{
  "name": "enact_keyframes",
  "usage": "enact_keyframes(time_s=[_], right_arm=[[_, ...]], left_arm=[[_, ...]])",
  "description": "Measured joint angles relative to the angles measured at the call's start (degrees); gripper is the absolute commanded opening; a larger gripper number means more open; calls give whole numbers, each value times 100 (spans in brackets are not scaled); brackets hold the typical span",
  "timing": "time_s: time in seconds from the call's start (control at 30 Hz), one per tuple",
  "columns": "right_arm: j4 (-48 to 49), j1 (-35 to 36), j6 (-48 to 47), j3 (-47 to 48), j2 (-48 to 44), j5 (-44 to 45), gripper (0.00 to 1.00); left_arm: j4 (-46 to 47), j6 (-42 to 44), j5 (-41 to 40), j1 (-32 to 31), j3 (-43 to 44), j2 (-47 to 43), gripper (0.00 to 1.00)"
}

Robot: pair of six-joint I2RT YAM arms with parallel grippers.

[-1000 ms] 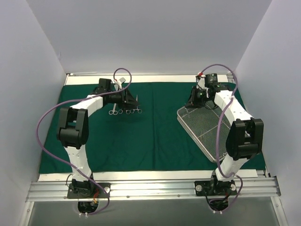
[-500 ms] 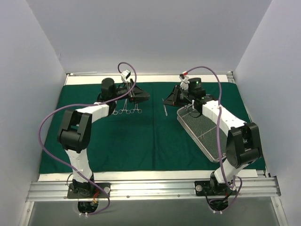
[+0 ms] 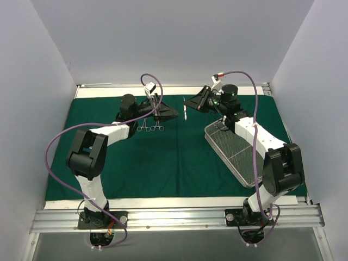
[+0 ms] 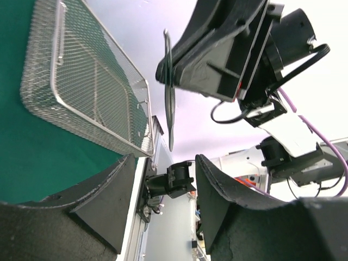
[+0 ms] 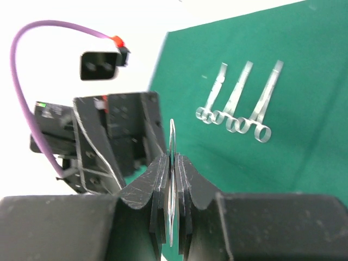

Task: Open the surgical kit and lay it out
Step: Place the medical item in the surgical kit.

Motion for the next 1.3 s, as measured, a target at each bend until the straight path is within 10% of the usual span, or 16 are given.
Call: enact_keyframes(time_s=[0.63,0.93,1.13,1.3], right_arm=[[791,120,605,-133,-46,-372,0],[741,118,588,-199,-50,-376,0],[442,116,417,-151,-50,-365,58],[-796,107,-260,321,-52,59,70]], left_arm=[[103,90,-212,-365,-2,-66,47],[297,-52,-203,-372,-2,-66,2],[-140,299,-243,-295,-2,-131,2],[-3119,2227,-918,83,317,-647,2]])
